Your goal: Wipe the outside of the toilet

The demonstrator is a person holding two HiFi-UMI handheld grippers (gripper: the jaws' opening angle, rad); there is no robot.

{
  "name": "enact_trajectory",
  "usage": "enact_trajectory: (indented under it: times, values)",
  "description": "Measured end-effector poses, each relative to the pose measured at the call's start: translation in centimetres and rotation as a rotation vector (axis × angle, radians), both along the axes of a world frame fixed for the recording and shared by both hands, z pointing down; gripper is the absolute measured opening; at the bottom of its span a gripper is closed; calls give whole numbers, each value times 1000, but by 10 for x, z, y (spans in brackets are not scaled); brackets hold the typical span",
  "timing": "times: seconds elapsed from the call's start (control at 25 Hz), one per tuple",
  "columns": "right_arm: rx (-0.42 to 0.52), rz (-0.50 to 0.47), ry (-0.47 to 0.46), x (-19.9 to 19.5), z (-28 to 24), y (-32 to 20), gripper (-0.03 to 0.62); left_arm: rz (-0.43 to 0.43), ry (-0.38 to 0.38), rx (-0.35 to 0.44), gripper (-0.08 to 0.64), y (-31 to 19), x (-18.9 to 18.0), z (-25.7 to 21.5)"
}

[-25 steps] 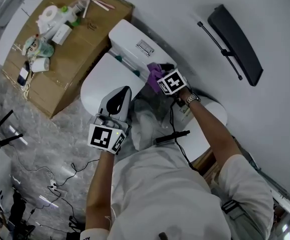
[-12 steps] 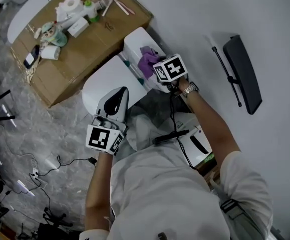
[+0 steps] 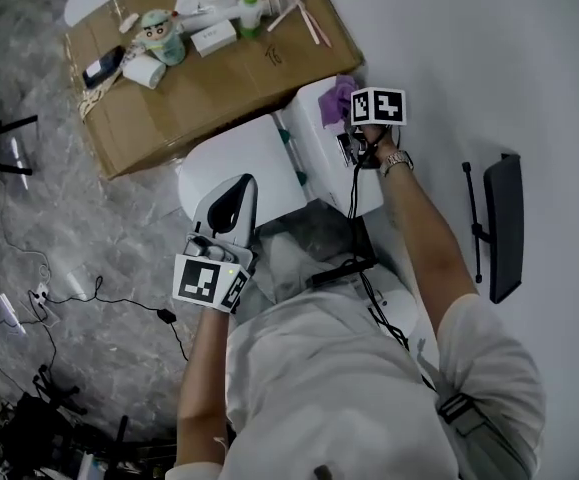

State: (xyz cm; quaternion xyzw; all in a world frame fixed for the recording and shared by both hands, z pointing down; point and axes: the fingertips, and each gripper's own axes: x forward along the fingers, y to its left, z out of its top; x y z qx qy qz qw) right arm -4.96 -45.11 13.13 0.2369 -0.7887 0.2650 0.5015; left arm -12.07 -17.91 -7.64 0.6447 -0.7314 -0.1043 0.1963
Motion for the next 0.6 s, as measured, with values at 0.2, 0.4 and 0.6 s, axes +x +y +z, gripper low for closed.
enact_trajectory:
  times: [0.2,0.4,0.6]
  values:
    - [-22,-23,36,-21,16,-13,135,-58,15,-18,6,-2,-13,5]
    - [-29,-86,38,-39,31,-1,135,-83,11,-22,6,-6,-14,12]
    - [-77,-147,36,-50,33,23,135,-78,15,-17,6,-16,-18,11]
